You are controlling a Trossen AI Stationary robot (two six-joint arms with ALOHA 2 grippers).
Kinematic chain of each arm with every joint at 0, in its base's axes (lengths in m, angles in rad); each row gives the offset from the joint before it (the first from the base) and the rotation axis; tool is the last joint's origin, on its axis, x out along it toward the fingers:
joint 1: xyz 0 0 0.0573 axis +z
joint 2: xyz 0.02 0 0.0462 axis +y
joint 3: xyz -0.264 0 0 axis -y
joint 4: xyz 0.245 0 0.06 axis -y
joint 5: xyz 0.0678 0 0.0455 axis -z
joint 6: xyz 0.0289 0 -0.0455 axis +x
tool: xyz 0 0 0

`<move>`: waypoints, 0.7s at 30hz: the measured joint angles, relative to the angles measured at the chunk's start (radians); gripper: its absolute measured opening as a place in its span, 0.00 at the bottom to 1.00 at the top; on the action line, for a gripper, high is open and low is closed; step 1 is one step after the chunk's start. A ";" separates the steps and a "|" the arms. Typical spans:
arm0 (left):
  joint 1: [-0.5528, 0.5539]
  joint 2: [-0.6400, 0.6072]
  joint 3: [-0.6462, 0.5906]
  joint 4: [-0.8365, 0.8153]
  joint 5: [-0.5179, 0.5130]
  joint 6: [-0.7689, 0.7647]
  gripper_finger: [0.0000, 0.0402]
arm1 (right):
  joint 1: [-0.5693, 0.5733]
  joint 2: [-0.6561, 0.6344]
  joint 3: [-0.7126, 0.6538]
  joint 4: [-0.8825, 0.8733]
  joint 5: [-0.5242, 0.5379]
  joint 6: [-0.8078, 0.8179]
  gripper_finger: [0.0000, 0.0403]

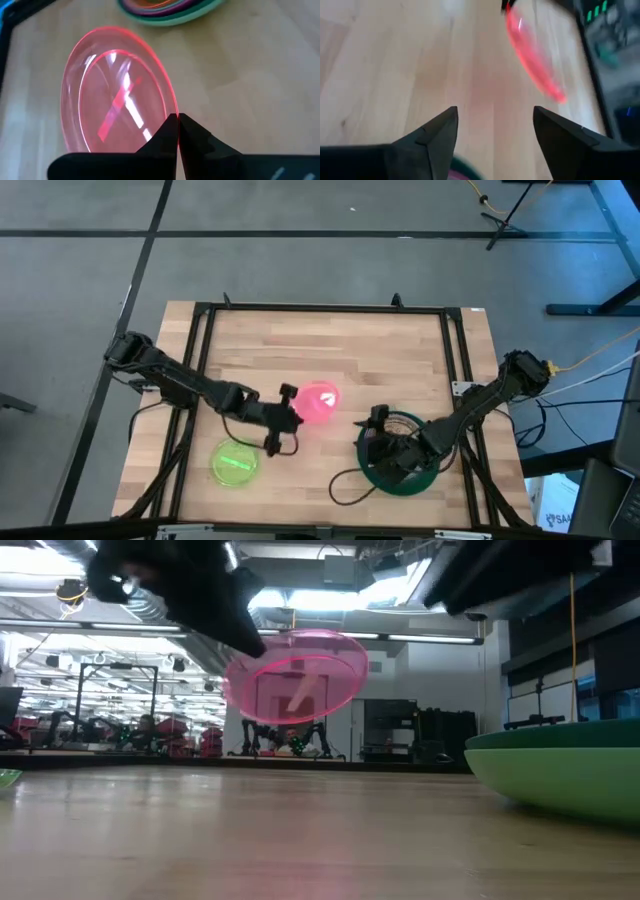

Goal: Stack plastic plates
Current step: Stack the light pink plate on the light orange plate

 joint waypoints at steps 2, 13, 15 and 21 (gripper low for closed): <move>-0.030 0.000 0.000 0.009 0.008 0.012 0.00 | -0.009 0.000 0.000 0.074 -0.012 -0.102 0.60; -0.125 0.011 0.001 0.099 0.020 0.134 0.00 | -0.130 0.003 0.001 0.251 -0.299 -0.236 0.50; -0.129 0.011 0.001 0.106 0.018 0.137 0.00 | -0.142 0.010 0.001 0.266 -0.318 -0.261 0.48; -0.132 0.011 0.001 0.124 0.016 0.158 0.00 | -0.147 0.031 0.001 0.250 -0.336 -0.315 0.39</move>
